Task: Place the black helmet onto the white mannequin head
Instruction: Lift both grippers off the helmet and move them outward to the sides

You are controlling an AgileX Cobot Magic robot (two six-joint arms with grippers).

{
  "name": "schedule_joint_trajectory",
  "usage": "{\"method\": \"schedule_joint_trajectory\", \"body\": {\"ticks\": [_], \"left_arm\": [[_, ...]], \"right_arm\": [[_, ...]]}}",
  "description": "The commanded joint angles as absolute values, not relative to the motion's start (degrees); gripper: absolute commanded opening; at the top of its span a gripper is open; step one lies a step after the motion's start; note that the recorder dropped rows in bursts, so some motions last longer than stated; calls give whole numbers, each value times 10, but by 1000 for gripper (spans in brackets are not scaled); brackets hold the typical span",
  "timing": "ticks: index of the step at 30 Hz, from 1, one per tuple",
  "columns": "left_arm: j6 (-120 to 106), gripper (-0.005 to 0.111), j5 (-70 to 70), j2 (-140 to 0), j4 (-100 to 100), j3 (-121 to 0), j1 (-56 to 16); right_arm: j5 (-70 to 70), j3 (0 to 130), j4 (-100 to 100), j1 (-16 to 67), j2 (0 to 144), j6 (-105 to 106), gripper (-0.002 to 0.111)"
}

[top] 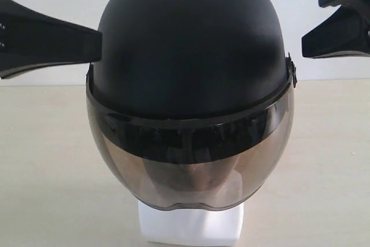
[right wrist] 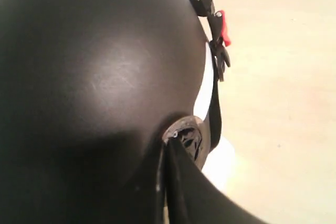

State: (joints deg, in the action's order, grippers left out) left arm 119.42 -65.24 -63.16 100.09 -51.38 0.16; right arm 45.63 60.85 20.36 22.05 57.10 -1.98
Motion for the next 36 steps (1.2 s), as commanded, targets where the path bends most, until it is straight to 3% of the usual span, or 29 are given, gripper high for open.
{"method": "schedule_joint_trajectory", "body": {"ticks": [1,15,36], "left_arm": [[1202,4,-632,-627,999,-527,36],[1184,4,-662,-725,999,-527,63],[1184,4,-700,-725,999,-527,68]], "right_arm": [[456,606,192,218,573,-22,0],[446,606,204,218,633,-20,0],[442,606,193,218,618,-29,0]]}}
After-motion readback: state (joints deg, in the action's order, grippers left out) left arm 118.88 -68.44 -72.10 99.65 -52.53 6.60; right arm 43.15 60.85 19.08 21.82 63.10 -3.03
